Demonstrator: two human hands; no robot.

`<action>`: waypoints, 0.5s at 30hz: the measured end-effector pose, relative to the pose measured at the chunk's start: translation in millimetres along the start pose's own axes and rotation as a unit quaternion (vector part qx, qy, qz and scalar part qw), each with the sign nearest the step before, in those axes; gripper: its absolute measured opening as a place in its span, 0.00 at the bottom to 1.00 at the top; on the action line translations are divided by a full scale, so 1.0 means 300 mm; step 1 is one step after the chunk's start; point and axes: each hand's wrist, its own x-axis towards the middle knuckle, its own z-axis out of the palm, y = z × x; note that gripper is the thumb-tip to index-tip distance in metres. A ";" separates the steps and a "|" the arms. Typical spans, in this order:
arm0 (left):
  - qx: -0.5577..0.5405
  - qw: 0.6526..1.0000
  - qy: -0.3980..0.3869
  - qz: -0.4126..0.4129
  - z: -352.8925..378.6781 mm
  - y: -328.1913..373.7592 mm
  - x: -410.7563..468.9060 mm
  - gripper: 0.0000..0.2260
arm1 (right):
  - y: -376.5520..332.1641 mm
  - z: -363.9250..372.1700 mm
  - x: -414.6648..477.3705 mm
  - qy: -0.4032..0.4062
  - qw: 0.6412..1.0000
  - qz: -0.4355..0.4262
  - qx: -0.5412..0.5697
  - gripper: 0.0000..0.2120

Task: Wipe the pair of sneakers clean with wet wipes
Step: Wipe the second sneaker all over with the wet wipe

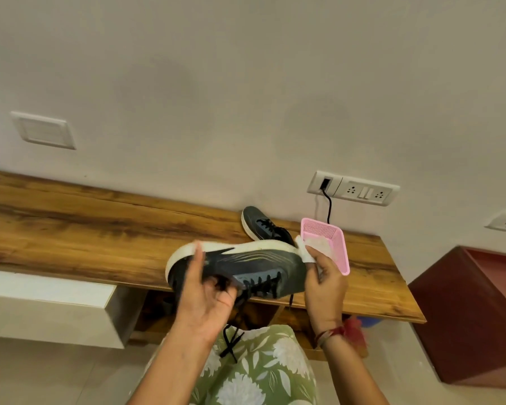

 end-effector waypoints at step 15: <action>0.373 0.925 0.009 0.077 -0.001 -0.083 -0.020 0.10 | -0.082 -0.070 0.024 0.043 0.980 -0.192 -0.042 0.16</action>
